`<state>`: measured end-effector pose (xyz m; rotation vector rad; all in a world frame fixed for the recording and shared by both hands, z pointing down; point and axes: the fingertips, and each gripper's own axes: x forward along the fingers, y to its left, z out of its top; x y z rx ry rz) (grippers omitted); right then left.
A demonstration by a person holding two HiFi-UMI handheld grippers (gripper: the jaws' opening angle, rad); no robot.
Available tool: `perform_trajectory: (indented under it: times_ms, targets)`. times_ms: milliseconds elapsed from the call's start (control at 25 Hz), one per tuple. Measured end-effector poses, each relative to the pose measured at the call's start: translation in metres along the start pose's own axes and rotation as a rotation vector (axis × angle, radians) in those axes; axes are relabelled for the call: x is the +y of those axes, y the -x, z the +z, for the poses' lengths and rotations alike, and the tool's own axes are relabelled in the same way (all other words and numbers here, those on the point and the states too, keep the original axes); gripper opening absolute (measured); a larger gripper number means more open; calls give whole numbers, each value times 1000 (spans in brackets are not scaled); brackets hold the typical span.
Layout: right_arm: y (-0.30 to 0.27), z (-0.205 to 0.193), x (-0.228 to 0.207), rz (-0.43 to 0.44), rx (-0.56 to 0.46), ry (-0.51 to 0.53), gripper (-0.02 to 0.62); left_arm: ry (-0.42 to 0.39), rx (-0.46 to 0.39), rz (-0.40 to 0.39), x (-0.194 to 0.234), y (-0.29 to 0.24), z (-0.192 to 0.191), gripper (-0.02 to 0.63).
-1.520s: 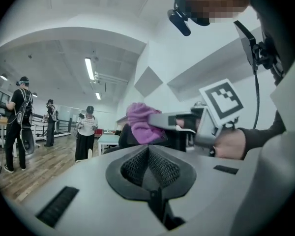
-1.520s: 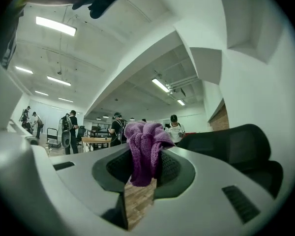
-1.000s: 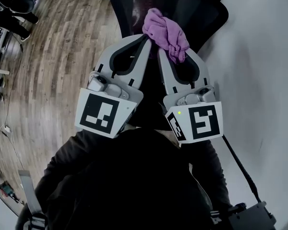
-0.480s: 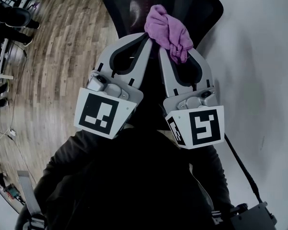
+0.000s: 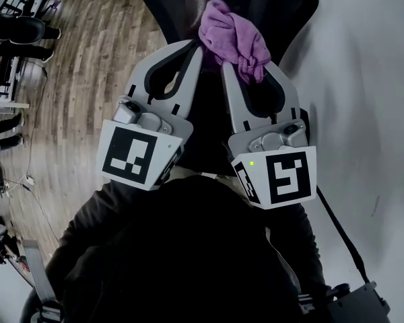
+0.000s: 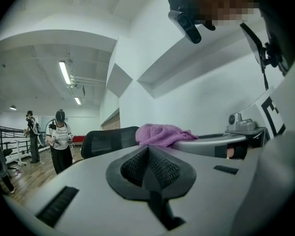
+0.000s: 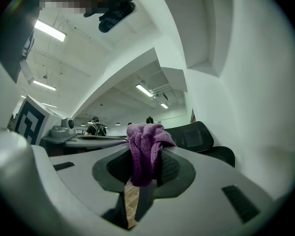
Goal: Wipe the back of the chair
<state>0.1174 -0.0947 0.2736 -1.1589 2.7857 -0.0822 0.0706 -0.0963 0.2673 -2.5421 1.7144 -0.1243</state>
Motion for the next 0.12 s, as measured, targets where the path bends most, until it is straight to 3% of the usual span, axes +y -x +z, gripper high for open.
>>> perform_trajectory:
  times_ms: [120]
  targets:
    - [-1,-1,-8,-14,-1,-3,91,-1,6,-15,-4,-8,-3,5]
